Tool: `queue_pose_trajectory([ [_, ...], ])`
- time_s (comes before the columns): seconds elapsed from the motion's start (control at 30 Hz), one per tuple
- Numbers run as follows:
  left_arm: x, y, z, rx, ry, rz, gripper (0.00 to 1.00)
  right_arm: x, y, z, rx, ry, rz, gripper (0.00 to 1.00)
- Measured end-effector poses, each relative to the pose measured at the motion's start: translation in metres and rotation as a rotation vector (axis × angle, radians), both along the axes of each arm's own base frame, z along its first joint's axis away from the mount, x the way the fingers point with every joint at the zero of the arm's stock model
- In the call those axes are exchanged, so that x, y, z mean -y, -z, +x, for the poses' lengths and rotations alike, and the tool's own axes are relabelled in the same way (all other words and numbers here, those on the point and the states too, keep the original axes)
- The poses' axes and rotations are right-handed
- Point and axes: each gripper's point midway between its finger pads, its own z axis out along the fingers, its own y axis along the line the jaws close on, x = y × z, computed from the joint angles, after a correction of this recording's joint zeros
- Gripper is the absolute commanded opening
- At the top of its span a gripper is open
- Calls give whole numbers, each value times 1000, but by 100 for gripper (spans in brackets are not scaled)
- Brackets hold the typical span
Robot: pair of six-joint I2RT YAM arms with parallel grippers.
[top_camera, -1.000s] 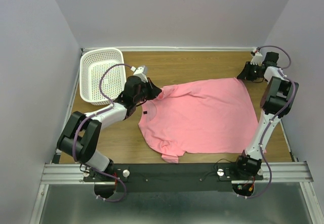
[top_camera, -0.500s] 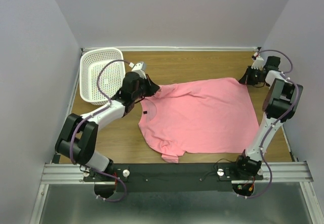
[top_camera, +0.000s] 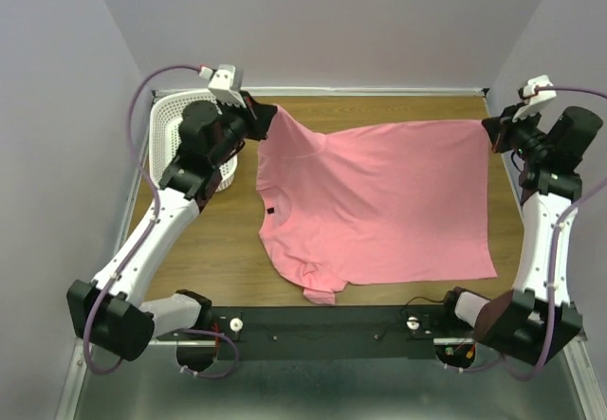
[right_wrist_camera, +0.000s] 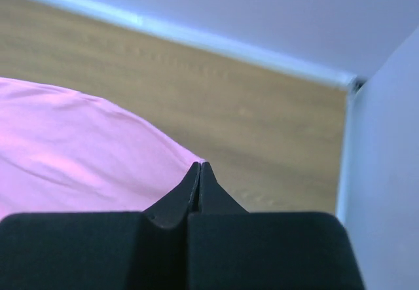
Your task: Fold and stack the t-shirts
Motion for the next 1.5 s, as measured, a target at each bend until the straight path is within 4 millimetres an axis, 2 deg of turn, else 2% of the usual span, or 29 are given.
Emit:
queue_pose_trajectory([
  [0.07,-5,-37,-9,75,0,1,0,-7,-42,-14,97,1,-26,0],
  [0.17,-17,-111,-34,237,-9,-27,0,-20,-126,-38,273,3,-72,0],
  [0.23,-29,-163,-61,357,-17,-58,0,-29,-185,-55,385,5,-88,1],
  [0.27,-36,-187,-76,414,-20,-75,0,-32,-206,-63,426,5,-93,1],
  [0.33,-49,-236,-109,531,-26,-115,0,-46,-268,-91,549,4,-105,1],
  [0.37,-57,-261,-129,592,-30,-139,0,-50,-285,-100,586,4,-106,1],
  [0.43,-71,-302,-164,697,-34,-181,0,-63,-331,-130,685,8,-108,1],
  [0.47,-75,-310,-172,718,-35,-190,0,-70,-356,-148,744,12,-115,0],
  [0.53,-92,-353,-218,846,-33,-241,0,-82,-391,-180,840,20,-120,1],
  [0.57,-95,-362,-229,873,-32,-253,0,-86,-403,-192,872,28,-118,1],
  [0.6,-103,-376,-249,922,-31,-274,0,-91,-422,-211,933,44,-120,0],
  [0.63,-107,-384,-260,951,-31,-286,0,-93,-431,-221,963,51,-119,1],
  [0.73,-116,-397,-282,1002,-35,-306,0,-101,-459,-259,1068,77,-92,1],
  [0.8,-118,-398,-284,1008,-40,-306,0,-101,-469,-275,1112,96,-60,1],
  [0.9,-116,-390,-270,979,-59,-292,0,-92,-474,-280,1135,128,-24,1],
  [1.0,-110,-369,-239,913,-89,-273,0,-79,-458,-254,1070,169,-20,1],
  [1.1,-99,-333,-193,807,-125,-240,0,-68,-404,-197,891,174,-29,1],
  [1.13,-94,-314,-174,757,-139,-223,0,-65,-385,-179,831,171,-30,1],
  [1.17,-90,-299,-157,714,-153,-208,0,-61,-358,-154,755,166,-30,1],
  [1.2,-85,-280,-135,666,-169,-190,0,-58,-319,-129,651,156,-29,1],
  [1.27,-75,-248,-102,593,-184,-160,0,-52,-258,-94,501,145,-23,1],
  [1.33,-61,-201,-60,494,-192,-122,0,-45,-170,-56,326,137,-9,1],
  [1.37,-53,-174,-39,436,-191,-97,0,-43,-122,-44,229,135,1,0],
  [1.4,-45,-148,-19,387,-188,-76,0,-42,-86,-36,163,132,7,0],
  [1.43,-34,-108,8,302,-186,-41,0,-41,-50,-29,92,129,17,1],
  [1.47,-27,-77,26,241,-183,-15,0,-40,-18,-25,29,127,26,1],
  [1.5,-16,-34,51,155,-175,18,0,-39,19,-18,-41,122,34,0],
])
